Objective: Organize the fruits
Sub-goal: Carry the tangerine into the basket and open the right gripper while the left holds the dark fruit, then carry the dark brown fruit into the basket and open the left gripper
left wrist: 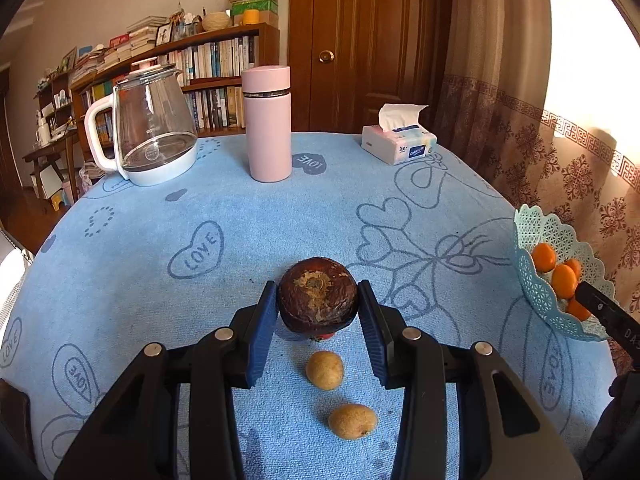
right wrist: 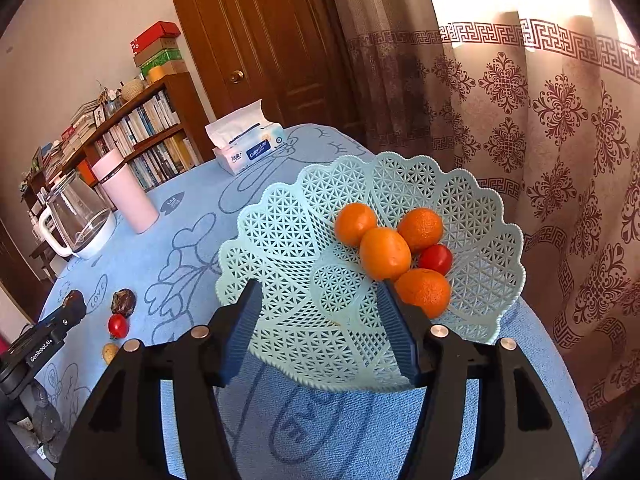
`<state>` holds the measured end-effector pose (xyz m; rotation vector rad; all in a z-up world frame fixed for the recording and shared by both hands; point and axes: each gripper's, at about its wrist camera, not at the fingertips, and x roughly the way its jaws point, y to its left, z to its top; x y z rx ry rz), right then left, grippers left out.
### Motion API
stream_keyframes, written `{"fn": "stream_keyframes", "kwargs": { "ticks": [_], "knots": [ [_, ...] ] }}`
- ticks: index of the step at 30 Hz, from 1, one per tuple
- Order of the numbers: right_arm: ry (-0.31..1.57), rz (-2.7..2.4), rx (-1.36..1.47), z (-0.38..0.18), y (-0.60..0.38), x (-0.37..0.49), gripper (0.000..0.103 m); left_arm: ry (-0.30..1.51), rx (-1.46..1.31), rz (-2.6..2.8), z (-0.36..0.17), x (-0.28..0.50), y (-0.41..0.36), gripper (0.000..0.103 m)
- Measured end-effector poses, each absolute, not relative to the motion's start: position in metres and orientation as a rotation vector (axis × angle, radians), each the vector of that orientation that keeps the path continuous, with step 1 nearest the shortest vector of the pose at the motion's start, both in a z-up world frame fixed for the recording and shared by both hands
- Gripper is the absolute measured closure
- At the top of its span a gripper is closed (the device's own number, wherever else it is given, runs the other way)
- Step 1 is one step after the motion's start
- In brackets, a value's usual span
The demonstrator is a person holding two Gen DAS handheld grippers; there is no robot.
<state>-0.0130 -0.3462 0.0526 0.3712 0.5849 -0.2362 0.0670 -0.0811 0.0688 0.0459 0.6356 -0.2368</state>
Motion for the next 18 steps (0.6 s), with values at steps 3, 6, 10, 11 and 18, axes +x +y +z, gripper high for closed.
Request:
{"fn": "stream_keyframes", "kwargs": {
  "ticks": [3,6,10,11,18],
  "knots": [
    [0.562,-0.242,0.364,0.055,-0.35,-0.017,0.04,0.632,0.065,-0.274,0.074,0.065,-0.101,0.062],
    [0.562,-0.234,0.37,0.054,-0.355,-0.016,0.04,0.624,0.084,-0.31,0.079,0.062,-0.122,0.062],
    [0.576,-0.222,0.354,0.053,-0.359,-0.014,0.04,0.616,0.106,-0.352,0.084,0.058,-0.147,0.062],
    [0.576,-0.221,0.347,0.054,-0.359,-0.013,0.04,0.619,0.108,-0.363,0.085,0.058,-0.152,0.062],
    [0.574,-0.223,0.321,0.055,-0.362,-0.013,0.04,0.629,0.126,-0.439,0.09,0.056,-0.189,0.062]
  ]
}}
